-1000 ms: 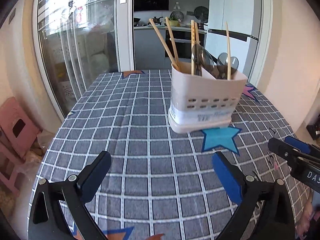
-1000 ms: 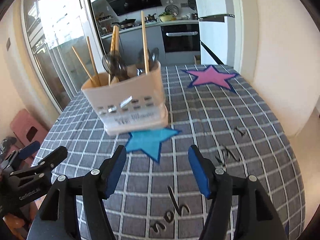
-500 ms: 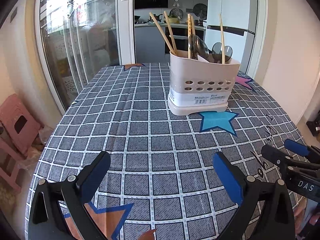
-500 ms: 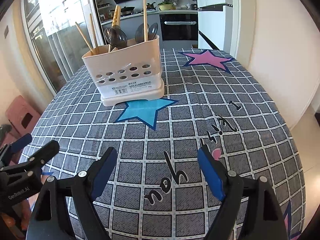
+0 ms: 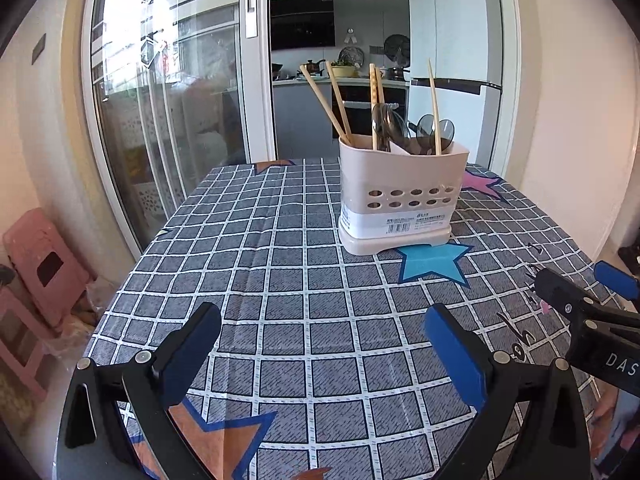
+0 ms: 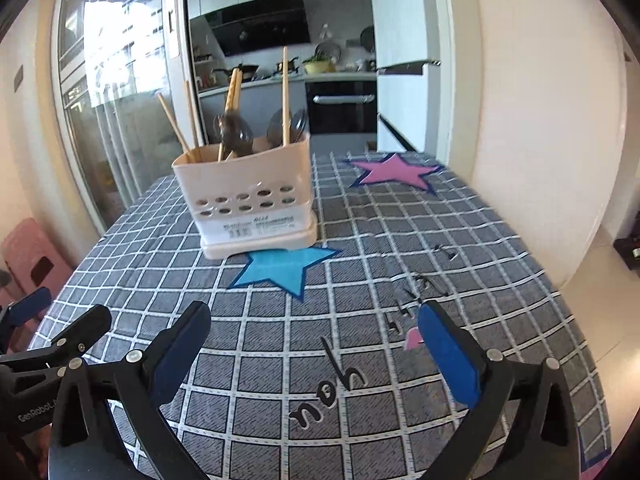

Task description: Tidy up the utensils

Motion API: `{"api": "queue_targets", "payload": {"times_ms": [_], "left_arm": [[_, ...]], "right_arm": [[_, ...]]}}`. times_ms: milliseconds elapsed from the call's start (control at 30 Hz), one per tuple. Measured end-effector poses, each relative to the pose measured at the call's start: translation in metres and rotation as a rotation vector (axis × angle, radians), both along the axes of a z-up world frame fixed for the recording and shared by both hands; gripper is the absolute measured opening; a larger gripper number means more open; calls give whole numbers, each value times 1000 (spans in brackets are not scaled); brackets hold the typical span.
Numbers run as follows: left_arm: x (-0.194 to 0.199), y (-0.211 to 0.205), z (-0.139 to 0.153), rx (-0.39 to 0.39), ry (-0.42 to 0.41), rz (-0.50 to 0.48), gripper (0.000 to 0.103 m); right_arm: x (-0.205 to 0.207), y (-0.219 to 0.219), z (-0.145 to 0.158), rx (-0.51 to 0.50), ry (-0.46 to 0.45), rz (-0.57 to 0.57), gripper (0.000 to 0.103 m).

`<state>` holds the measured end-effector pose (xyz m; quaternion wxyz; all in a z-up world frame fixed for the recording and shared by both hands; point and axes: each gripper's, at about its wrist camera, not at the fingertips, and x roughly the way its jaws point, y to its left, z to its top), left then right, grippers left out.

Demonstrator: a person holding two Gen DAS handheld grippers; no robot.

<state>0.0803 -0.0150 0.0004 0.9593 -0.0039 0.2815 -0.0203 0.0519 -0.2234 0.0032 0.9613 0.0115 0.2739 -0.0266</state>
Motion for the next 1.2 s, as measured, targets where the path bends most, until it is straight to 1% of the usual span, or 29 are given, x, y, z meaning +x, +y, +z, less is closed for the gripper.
{"api": "queue_targets", "payload": {"times_ms": [133, 233, 1200], "left_arm": [[-3, 0, 1, -2, -16, 7, 103], [-3, -1, 1, 4, -22, 7, 103], [-4, -3, 1, 2, -9, -7, 103]], "right_arm": [[-7, 3, 4, -43, -48, -42, 103], [-9, 6, 7, -59, -63, -56, 103], [-13, 6, 10, -66, -71, -57, 103]]}}
